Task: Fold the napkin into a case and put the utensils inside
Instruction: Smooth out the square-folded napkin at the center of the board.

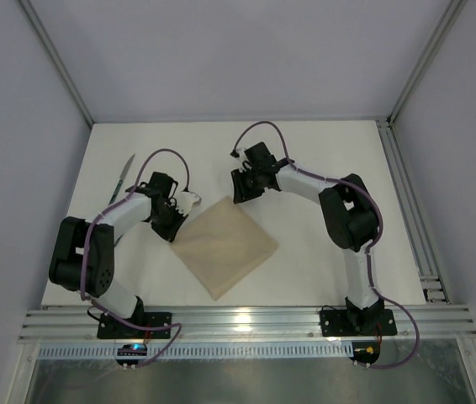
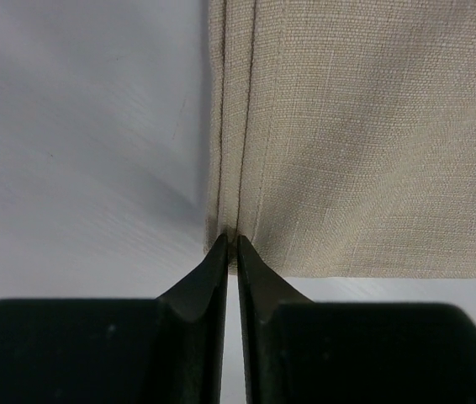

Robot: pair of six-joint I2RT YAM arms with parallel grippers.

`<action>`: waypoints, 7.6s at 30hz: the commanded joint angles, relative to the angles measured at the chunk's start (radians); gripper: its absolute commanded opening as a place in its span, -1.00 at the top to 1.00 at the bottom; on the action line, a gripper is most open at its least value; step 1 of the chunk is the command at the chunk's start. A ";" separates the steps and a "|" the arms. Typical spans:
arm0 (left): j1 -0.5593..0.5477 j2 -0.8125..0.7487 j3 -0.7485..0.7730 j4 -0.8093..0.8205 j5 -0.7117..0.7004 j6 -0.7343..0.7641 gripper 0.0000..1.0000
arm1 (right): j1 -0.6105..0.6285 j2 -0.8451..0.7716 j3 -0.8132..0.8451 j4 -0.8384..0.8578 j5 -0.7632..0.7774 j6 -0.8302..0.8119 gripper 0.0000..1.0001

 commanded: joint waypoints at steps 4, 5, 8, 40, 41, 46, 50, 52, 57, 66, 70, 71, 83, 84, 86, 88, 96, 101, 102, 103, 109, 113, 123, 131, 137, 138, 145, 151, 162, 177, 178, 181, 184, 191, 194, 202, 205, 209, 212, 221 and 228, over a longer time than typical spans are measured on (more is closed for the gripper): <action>0.005 0.005 0.018 0.088 -0.045 -0.020 0.83 | 0.037 -0.338 -0.206 0.018 0.138 -0.013 0.19; 0.005 0.009 0.016 0.094 -0.048 -0.023 0.85 | 0.046 -0.375 -0.247 0.029 0.153 -0.005 0.19; 0.005 0.027 0.012 0.108 -0.052 -0.026 0.85 | 0.091 -0.499 -0.430 0.095 0.129 0.061 0.26; -0.024 -0.168 0.064 0.012 0.061 -0.058 0.58 | 0.160 -0.714 -0.746 0.179 0.080 0.251 0.83; -0.035 -0.162 0.055 -0.002 0.055 -0.049 0.60 | 0.160 -0.710 -0.732 0.199 0.060 0.254 0.82; -0.043 -0.126 -0.005 0.024 0.020 -0.035 0.61 | 0.121 -0.538 -0.483 0.209 -0.020 0.222 0.82; -0.043 -0.120 -0.025 0.079 0.020 -0.063 0.56 | 0.074 -0.298 -0.269 0.158 -0.069 0.214 0.83; -0.043 -0.111 -0.033 0.102 0.015 -0.070 0.55 | 0.072 -0.216 -0.133 0.100 -0.074 0.196 0.83; -0.043 -0.056 -0.042 0.122 -0.011 -0.064 0.56 | 0.065 -0.013 0.036 -0.031 -0.091 0.187 0.84; -0.043 0.009 -0.073 0.166 -0.051 -0.053 0.57 | -0.033 0.087 0.052 -0.019 -0.100 0.292 0.85; -0.043 0.016 -0.088 0.182 -0.065 -0.046 0.57 | -0.070 0.074 0.018 0.040 -0.088 0.346 0.86; -0.043 0.016 -0.091 0.183 -0.065 -0.044 0.57 | -0.075 0.074 0.019 0.044 -0.080 0.351 0.85; -0.038 -0.112 0.005 0.107 -0.005 -0.060 0.36 | -0.066 -0.115 0.009 -0.005 -0.007 0.247 0.85; -0.037 -0.125 0.013 0.088 0.003 -0.063 0.35 | -0.058 -0.149 -0.011 -0.009 0.019 0.219 0.86; -0.034 -0.149 0.022 0.073 0.009 -0.067 0.35 | -0.040 -0.253 -0.087 -0.011 0.040 0.194 0.85; -0.031 -0.159 0.018 0.055 0.023 -0.067 0.35 | -0.003 -0.315 -0.154 -0.009 0.044 0.170 0.85; -0.017 -0.067 -0.048 0.103 -0.011 -0.053 0.39 | 0.138 -0.528 -0.574 0.124 -0.045 0.246 0.85; -0.012 0.024 -0.051 0.160 -0.042 -0.055 0.41 | 0.135 -0.542 -0.755 0.181 -0.008 0.312 0.85; -0.009 0.030 -0.053 0.163 -0.043 -0.055 0.42 | 0.132 -0.533 -0.767 0.178 0.003 0.314 0.85; -0.008 0.035 -0.054 0.168 -0.049 -0.053 0.42 | 0.123 -0.532 -0.795 0.178 0.013 0.312 0.86; 0.024 0.055 -0.061 0.197 -0.059 -0.052 0.42 | 0.020 -0.548 -0.892 0.190 0.012 0.329 0.88; 0.031 0.067 -0.028 0.212 -0.062 -0.050 0.42 | -0.017 -0.579 -0.893 0.181 0.010 0.312 0.88; 0.031 -0.083 0.024 0.074 0.066 -0.030 0.33 | 0.184 -0.688 -0.643 0.035 0.124 0.263 0.88; 0.058 -0.097 -0.004 0.108 0.020 -0.050 0.32 | 0.460 -0.435 -0.545 0.323 0.098 0.464 0.88; 0.061 -0.018 0.004 0.147 -0.006 -0.060 0.32 | 0.499 -0.273 -0.340 0.120 0.104 0.475 0.85; 0.061 -0.008 0.005 0.148 -0.005 -0.058 0.33 | 0.497 -0.262 -0.333 0.103 0.095 0.478 0.85; 0.061 0.059 0.001 0.168 -0.006 -0.055 0.32 | 0.502 -0.226 -0.280 -0.113 0.081 0.411 0.82; 0.061 0.085 0.008 0.174 0.010 -0.060 0.33 | 0.503 -0.164 -0.214 -0.254 0.092 0.307 0.81; 0.063 -0.100 0.036 0.081 0.136 -0.073 0.31 | 0.503 -0.315 -0.250 -0.123 0.060 0.271 0.78; -0.380 -0.268 -0.010 0.039 0.023 -0.047 0.40 | 0.123 -0.713 -0.701 0.120 0.059 0.354 0.78; -0.417 -0.260 -0.016 0.077 0.006 -0.044 0.40 | 0.114 -0.714 -0.705 0.121 0.067 0.336 0.79; -0.526 -0.208 -0.034 0.126 -0.035 -0.020 0.40 | 0.095 -0.711 -0.724 0.150 0.076 0.338 0.80; -0.567 -0.140 -0.056 0.150 -0.040 0.000 0.43 | 0.083 -0.675 -0.749 0.187 0.090 0.352 0.81; -0.600 -0.110 -0.166 0.179 -0.031 0.066 0.44 | 0.031 -0.523 -0.763 0.201 0.109 0.361 0.87; -0.617 -0.122 -0.203 0.167 -0.011 0.089 0.45 | 0.008 -0.463 -0.763 0.207 0.096 0.374 0.88; -0.617 -0.198 -0.269 0.137 -0.002 0.126 0.46 | -0.015 -0.459 -0.774 0.201 0.139 0.397 0.92; -0.617 -0.217 -0.284 0.134 -0.008 0.138 0.46 | -0.024 -0.481 -0.771 0.189 0.152 0.391 0.92; -0.617 -0.240 -0.285 0.131 -0.016 0.141 0.46 | -0.029 -0.505 -0.766 0.167 0.155 0.381 0.92; -0.617 -0.260 -0.254 0.122 -0.003 0.125 0.46 | -0.027 -0.535 -0.754 0.153 0.142 0.374 0.92; -0.617 -0.326 -0.171 0.073 0.055 0.077 0.43 | 0.038 -0.627 -0.694 0.101 0.139 0.368 0.92; -0.621 -0.229 -0.169 0.110 0.069 0.042 0.44 | 0.065 -0.601 -0.718 0.186 0.115 0.423 0.92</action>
